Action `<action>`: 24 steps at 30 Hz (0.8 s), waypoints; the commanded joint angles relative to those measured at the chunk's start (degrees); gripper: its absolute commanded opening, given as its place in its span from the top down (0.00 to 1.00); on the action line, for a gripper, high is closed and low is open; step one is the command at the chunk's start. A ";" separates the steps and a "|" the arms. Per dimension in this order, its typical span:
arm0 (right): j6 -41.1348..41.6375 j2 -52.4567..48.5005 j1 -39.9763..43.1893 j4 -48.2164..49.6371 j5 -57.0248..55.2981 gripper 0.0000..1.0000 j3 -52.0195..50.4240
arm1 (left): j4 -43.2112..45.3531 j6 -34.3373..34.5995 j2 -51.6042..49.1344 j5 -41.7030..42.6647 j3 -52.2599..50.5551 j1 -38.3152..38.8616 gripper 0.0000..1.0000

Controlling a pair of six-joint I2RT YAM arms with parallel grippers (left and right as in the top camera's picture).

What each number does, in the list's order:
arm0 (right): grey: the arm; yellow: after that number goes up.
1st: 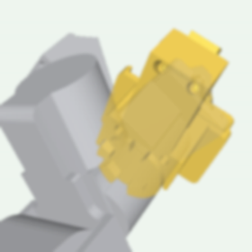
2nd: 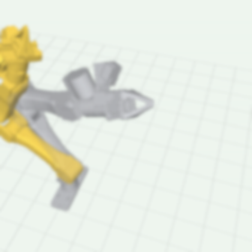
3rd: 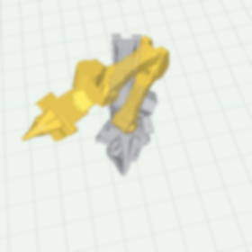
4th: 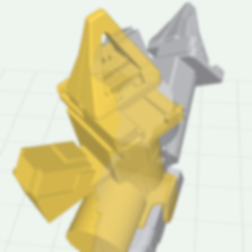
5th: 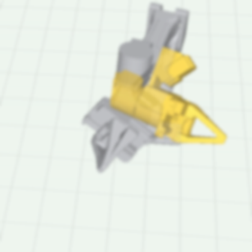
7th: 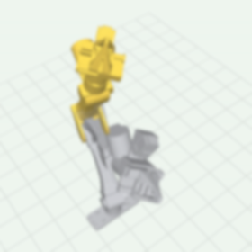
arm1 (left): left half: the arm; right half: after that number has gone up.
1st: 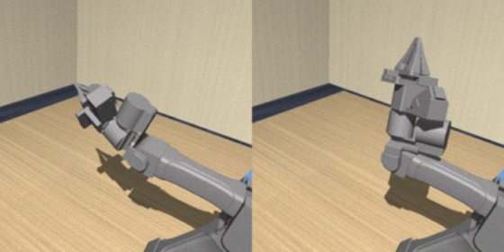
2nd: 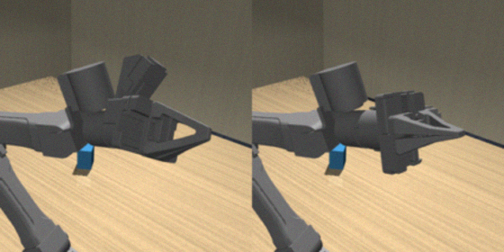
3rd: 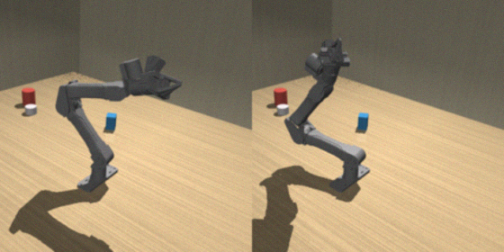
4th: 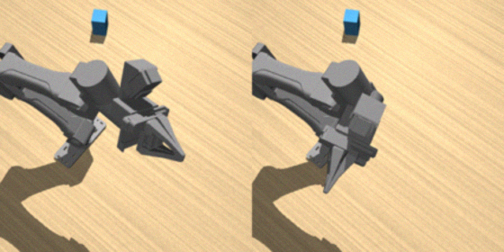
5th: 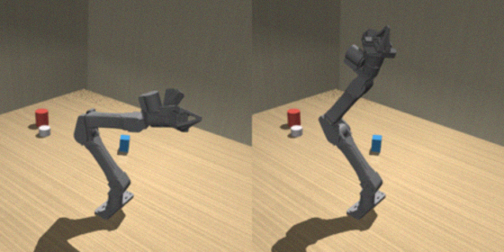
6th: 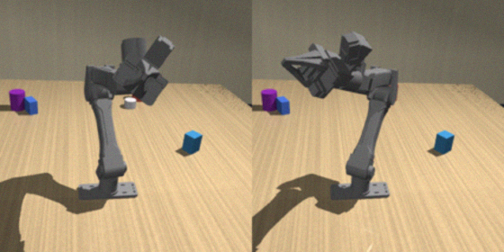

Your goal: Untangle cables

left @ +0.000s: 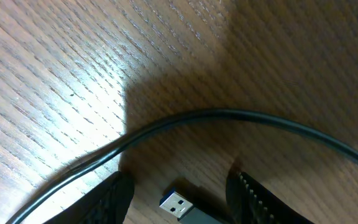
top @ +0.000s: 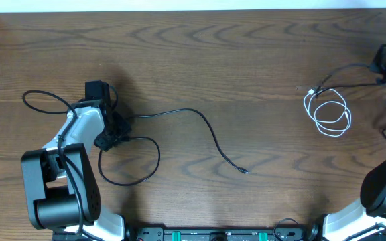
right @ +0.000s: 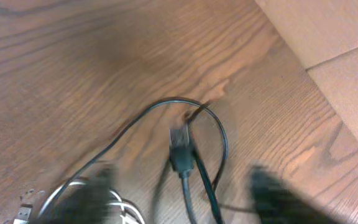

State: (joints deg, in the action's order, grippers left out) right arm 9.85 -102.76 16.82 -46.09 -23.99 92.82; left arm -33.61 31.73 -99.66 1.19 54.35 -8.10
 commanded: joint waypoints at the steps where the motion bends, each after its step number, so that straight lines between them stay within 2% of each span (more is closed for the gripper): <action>1: 0.37 -0.68 1.36 -0.70 4.37 0.01 0.13 | -0.11 0.52 -0.66 -0.11 -0.11 -0.22 0.46; 9: 0.28 -0.68 1.36 -1.55 16.96 0.01 0.13 | -0.13 0.52 -0.66 -0.11 -0.11 -0.22 0.46; 15: -2.64 -0.70 1.20 -0.59 20.37 0.01 0.13 | -0.13 0.52 -0.66 -0.11 -0.11 -0.22 0.46; 17: -2.89 -0.70 1.64 0.79 27.98 0.01 0.13 | -0.13 0.52 -0.66 -0.11 -0.11 -0.22 0.46; 18: -2.36 -0.70 1.95 1.49 31.30 0.01 0.13 | -0.13 0.52 -0.66 -0.11 -0.11 -0.22 0.46; 22: 8.33 -0.70 2.78 4.37 37.00 0.01 0.13 | -0.11 0.52 -0.66 -0.11 -0.11 -0.22 0.46; 24: 7.98 -0.70 2.56 6.12 44.48 0.01 0.13 | -0.13 0.52 -0.66 -0.13 -0.11 -0.22 0.45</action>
State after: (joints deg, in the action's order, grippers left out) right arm 13.28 -102.76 18.92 -41.28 8.36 92.82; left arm -33.61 31.73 -99.66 1.17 54.35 -8.10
